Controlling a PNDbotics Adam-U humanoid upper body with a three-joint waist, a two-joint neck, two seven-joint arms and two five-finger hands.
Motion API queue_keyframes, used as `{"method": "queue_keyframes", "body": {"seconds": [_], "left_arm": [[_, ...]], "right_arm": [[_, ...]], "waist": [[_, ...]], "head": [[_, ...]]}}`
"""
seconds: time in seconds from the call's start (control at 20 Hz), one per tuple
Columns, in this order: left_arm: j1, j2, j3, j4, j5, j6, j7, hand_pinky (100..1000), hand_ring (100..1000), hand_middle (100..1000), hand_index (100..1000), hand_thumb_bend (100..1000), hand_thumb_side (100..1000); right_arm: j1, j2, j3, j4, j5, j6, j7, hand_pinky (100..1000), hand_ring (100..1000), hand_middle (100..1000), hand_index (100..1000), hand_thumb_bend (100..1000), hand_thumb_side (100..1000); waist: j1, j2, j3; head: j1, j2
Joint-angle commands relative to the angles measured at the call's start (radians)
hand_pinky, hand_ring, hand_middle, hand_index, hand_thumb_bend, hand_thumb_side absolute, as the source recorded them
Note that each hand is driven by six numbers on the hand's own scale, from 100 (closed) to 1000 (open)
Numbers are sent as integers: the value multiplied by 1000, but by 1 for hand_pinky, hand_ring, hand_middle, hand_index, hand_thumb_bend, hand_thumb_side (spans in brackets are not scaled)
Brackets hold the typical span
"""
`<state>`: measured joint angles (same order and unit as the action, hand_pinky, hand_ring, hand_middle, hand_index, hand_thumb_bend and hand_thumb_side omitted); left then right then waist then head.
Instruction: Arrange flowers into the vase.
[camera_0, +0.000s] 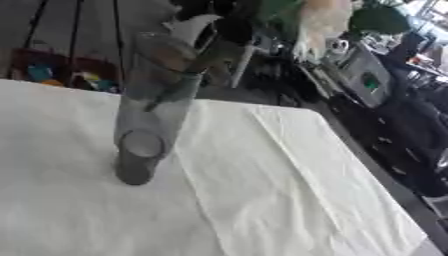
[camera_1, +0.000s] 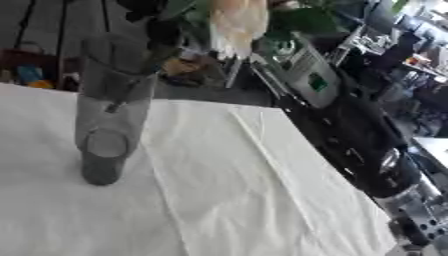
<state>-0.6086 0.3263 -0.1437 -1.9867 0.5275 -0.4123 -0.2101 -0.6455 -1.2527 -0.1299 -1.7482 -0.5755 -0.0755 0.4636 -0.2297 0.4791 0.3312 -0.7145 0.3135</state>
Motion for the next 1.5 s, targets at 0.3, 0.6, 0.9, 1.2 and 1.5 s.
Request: {"method": "queue_keyframes", "body": {"seconds": [0.3, 0.6, 0.9, 1.2, 1.5], "left_arm": [[-12, 17, 0, -13, 0, 5, 0, 756, 756, 831, 929, 100, 868], [-13, 15, -3, -13, -5, 4, -3, 756, 756, 832, 928, 100, 869], [-12, 17, -4, -13, -3, 5, -2, 755, 758, 832, 928, 100, 867], [-12, 17, -5, -13, -2, 5, -5, 755, 758, 832, 927, 100, 868], [-12, 18, -4, -13, -1, 5, -7, 755, 758, 832, 928, 100, 868]], "right_arm": [[-9, -38, -23, 48, 36, 26, 21, 713, 917, 910, 859, 517, 690], [-1, -35, -22, 48, 57, 20, 20, 720, 926, 916, 869, 533, 710], [-1, -42, -22, 46, 59, 62, 22, 748, 954, 954, 914, 570, 879], [1, -45, -27, 37, 69, 82, 14, 757, 954, 957, 921, 582, 911], [14, -48, -19, 32, 118, 85, 29, 806, 981, 989, 973, 643, 1000]], "waist": [[4, -25, 0], [4, -19, 0], [4, -22, -4], [5, -22, -6], [5, -23, -6]], "head": [[-4, -9], [-1, -14], [-2, -14], [-2, -12], [0, -12]]}}
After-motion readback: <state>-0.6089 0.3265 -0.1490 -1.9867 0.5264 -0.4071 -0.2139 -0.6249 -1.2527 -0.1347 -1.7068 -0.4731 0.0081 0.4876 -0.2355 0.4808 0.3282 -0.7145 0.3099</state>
